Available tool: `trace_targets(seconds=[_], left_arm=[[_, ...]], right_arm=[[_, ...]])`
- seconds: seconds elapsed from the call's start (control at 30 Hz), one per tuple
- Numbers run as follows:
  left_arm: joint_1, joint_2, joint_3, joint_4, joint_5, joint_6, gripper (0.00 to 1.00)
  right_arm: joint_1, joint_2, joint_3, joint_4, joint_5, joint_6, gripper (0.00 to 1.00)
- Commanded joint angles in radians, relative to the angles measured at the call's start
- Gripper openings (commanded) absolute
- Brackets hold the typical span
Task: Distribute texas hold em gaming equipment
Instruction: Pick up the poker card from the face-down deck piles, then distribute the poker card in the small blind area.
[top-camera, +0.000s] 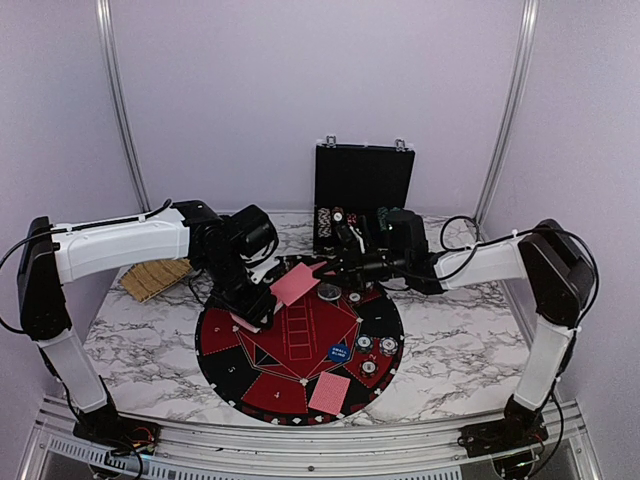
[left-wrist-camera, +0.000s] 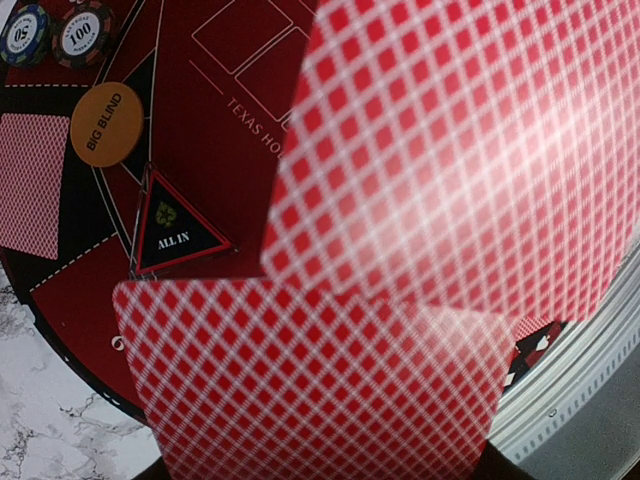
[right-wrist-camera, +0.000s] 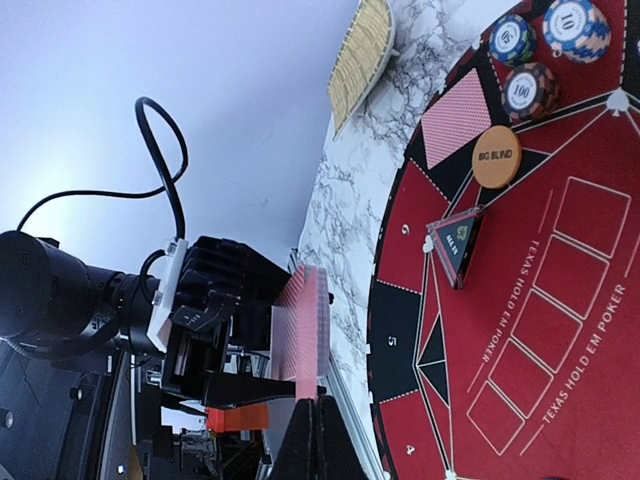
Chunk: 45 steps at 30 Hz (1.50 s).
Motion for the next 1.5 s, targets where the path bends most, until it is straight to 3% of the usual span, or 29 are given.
trace_targets(seconds=[0.0, 0.23, 0.53, 0.63, 0.77, 1.47], left_arm=[[-0.001, -0.005, 0.018, -0.008, -0.008, 0.004, 0.41], [-0.001, 0.000, 0.023, -0.008, -0.010, 0.003, 0.41], [-0.001, -0.002, 0.025, -0.008, -0.010, 0.007, 0.41], [0.000, -0.003, 0.021, -0.008, -0.012, 0.008, 0.41], [-0.001, -0.006, 0.017, -0.008, -0.012, 0.007, 0.41], [0.002, -0.008, 0.016, -0.008, -0.009, 0.011, 0.41]], right_arm=[[-0.039, -0.058, -0.035, 0.061, -0.033, 0.016, 0.00], [-0.095, -0.134, -0.139, 0.040, -0.070, -0.025, 0.00], [-0.087, -0.205, -0.227, -0.249, -0.098, -0.297, 0.00], [-0.048, -0.195, -0.206, -0.430, -0.086, -0.443, 0.00], [0.015, -0.177, -0.192, -0.550, -0.045, -0.543, 0.00], [0.119, -0.137, -0.181, -0.697, 0.041, -0.672, 0.00]])
